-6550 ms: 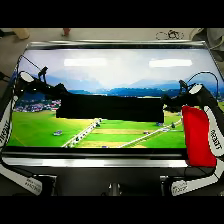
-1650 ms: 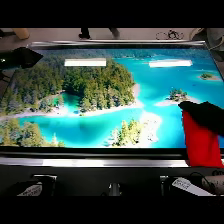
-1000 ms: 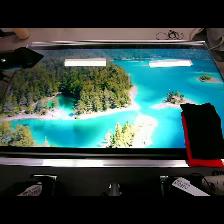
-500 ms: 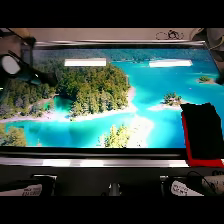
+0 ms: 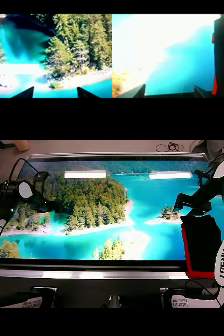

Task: Fold the shirts.

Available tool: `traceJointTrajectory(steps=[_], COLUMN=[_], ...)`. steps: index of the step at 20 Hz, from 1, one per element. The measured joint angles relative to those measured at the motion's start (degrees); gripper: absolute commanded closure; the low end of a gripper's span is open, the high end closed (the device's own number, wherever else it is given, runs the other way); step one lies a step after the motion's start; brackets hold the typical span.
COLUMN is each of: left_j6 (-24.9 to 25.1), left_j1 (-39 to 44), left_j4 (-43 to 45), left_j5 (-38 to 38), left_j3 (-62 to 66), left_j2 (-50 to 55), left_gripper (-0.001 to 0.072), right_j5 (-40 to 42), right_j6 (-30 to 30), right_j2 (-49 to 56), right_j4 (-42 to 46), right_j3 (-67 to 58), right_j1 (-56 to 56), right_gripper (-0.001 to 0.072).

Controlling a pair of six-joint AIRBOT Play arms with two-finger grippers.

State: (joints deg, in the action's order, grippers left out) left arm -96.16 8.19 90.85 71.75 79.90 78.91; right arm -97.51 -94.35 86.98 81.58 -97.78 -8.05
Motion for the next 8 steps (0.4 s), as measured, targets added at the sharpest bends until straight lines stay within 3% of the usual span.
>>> traceJointTrajectory(steps=[8], left_j6=[-0.33], left_j1=[0.07], left_j4=[-0.24], left_j5=[-1.14], left_j3=[-0.61], left_j2=[0.0], left_gripper=[0.0094], right_j5=[-1.6], right_j6=[-0.11], right_j2=[0.31], right_j4=[-0.13], right_j3=[0.0], right_j1=[0.48], right_gripper=[0.0064])
